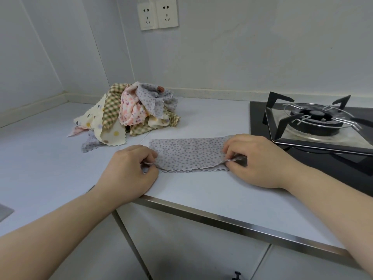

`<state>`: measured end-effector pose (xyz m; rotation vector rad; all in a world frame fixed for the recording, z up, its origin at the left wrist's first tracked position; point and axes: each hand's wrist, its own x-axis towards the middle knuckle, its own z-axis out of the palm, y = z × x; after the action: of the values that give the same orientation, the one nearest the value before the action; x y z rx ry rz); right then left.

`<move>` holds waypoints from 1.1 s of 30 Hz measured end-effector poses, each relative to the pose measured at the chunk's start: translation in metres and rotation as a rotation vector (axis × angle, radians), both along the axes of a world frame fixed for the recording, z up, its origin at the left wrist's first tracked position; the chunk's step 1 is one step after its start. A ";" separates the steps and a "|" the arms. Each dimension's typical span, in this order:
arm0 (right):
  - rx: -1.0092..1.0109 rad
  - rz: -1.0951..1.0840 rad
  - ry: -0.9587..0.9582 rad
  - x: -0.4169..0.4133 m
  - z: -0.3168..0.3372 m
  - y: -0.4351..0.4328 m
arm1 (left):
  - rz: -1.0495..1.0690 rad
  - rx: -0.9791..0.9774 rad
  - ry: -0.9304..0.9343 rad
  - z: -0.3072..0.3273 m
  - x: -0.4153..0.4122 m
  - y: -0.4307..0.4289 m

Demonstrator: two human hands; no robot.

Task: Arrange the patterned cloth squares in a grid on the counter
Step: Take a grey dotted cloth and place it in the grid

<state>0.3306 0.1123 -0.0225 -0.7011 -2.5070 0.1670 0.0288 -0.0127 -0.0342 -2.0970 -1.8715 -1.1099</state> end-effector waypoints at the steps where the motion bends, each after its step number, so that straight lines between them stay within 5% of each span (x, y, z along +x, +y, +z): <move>1: 0.000 -0.004 -0.009 0.000 0.000 0.000 | -0.004 0.002 0.006 0.000 0.000 0.000; 13: 0.055 -0.096 -0.122 0.001 0.003 0.000 | 0.040 -0.015 0.112 0.002 0.006 -0.003; 19: 0.068 -0.069 -0.117 0.000 0.007 -0.002 | 0.177 0.059 0.343 0.005 0.009 -0.003; 33: 0.107 -0.182 -0.152 -0.039 0.023 -0.012 | 0.164 -0.135 0.271 0.040 0.053 0.028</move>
<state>0.2913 0.1006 0.0008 -0.9219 -2.5554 -0.0885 0.0820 0.0154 0.0059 -1.9964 -1.9868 -0.6448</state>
